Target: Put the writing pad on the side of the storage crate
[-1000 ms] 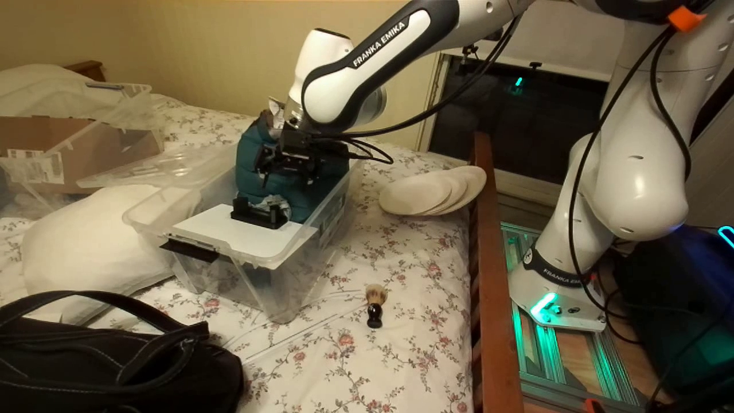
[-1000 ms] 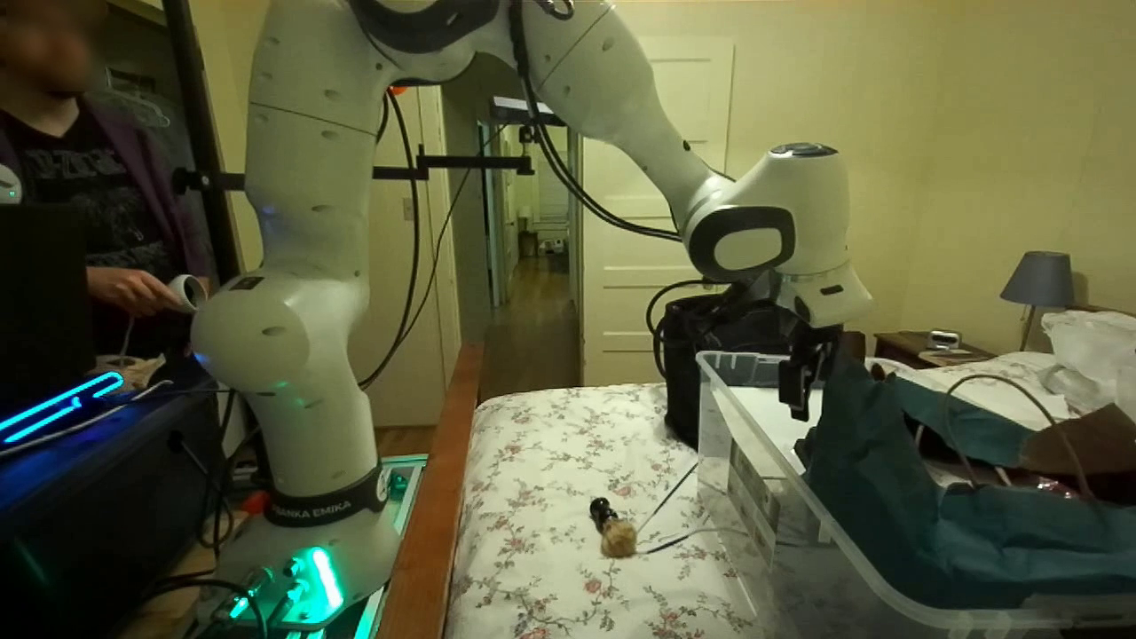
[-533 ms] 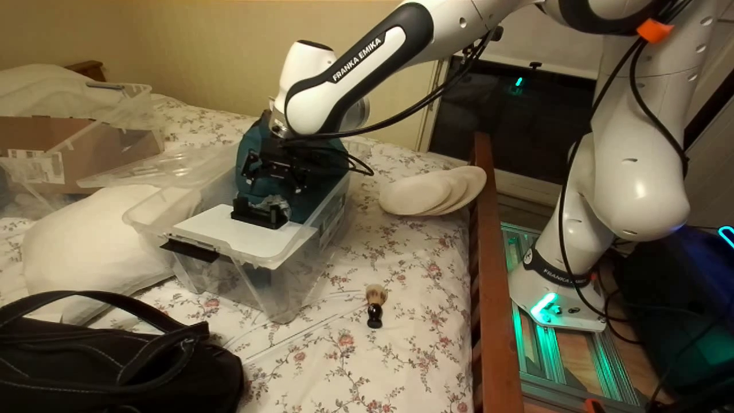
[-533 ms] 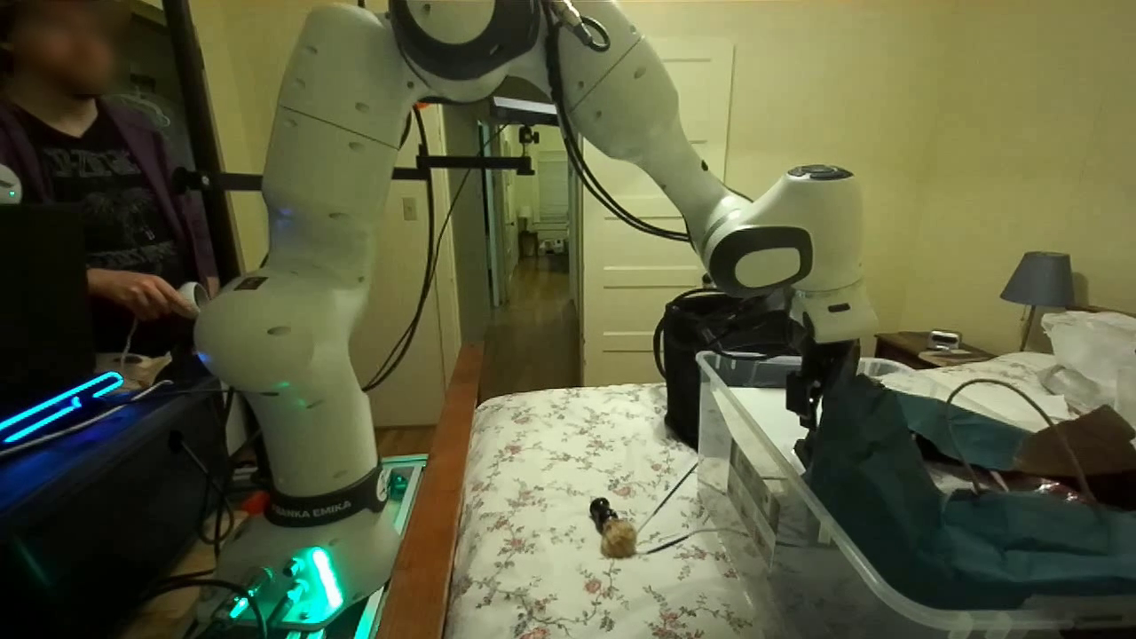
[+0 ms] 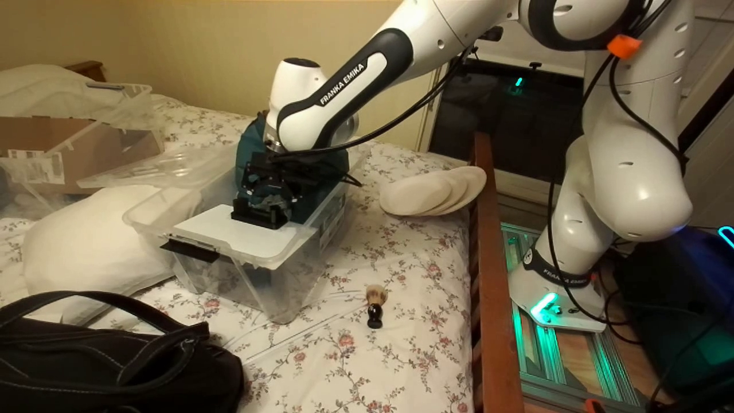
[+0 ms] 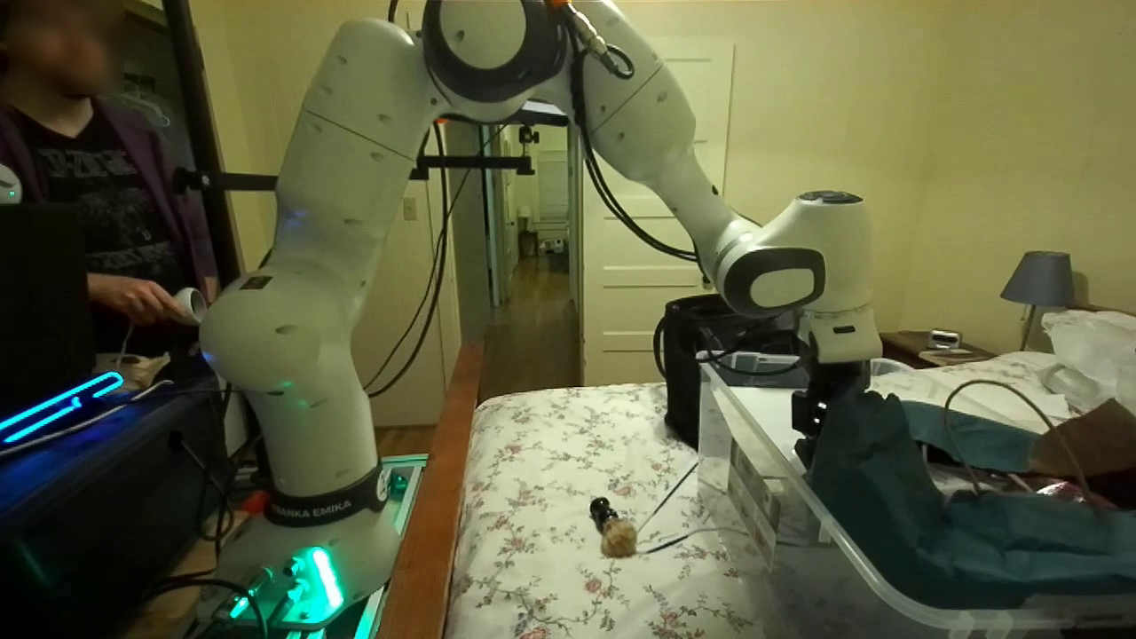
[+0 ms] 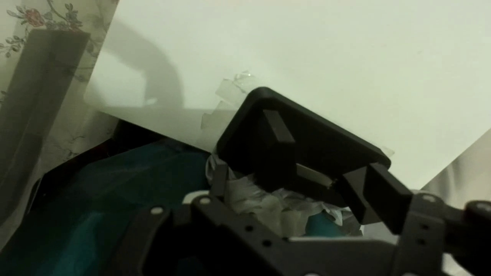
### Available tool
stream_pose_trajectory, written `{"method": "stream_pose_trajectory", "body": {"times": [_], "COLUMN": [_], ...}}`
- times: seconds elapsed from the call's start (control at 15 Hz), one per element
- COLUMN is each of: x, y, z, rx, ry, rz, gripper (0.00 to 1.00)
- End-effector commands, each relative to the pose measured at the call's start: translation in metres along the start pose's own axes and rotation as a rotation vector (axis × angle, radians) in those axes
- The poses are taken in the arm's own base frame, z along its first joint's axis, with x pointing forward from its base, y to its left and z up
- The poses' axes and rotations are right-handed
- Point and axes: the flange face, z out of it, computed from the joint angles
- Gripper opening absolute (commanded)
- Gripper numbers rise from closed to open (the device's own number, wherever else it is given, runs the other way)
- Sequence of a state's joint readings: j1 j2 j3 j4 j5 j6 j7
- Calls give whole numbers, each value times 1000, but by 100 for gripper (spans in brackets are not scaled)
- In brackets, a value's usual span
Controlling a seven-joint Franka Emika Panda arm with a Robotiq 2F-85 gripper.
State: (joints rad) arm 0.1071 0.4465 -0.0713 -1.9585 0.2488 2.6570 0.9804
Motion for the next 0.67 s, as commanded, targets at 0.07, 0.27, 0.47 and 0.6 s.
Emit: {"method": "stream_pose_trajectory", "body": {"times": [0.07,0.27,0.47,0.6], "x": [0,-2,-1,-1], "y": [-9,-9,-5,-5], "z": [11,14,18,21], "rx": [-29,-47,-73,-85], "ry": [-21,-35,-40,-45], "rz": [22,25,27,20], "gripper": [53,31,11,11]}}
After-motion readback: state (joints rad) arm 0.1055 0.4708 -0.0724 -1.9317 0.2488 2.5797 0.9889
